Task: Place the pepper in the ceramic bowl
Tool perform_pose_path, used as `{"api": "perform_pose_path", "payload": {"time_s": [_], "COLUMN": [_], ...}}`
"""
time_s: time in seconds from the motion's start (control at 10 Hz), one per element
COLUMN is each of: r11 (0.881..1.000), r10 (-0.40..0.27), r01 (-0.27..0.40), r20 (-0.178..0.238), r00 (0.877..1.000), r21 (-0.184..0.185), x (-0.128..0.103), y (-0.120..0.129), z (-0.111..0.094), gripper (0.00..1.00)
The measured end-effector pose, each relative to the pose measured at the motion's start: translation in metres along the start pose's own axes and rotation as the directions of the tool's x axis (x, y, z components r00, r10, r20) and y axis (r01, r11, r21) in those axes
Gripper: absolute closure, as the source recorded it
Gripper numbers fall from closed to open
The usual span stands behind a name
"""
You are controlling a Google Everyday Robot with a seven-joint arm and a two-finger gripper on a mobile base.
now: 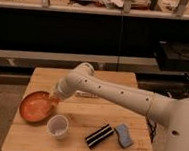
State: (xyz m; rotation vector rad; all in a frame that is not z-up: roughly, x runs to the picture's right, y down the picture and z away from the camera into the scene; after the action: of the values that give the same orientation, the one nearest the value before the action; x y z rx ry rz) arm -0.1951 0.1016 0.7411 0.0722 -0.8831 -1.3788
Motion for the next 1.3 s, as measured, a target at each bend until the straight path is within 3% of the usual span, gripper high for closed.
{"api": "perform_pose_path", "payload": {"time_s": [1.3], "r11": [0.999], "r10": [-0.034], "r01": [0.034], "r20": [0.018], "r00": [0.999], "r21": [0.024], "x": [0.009], "y": [-0.017], "z": [0.020], "gripper": [1.00]}}
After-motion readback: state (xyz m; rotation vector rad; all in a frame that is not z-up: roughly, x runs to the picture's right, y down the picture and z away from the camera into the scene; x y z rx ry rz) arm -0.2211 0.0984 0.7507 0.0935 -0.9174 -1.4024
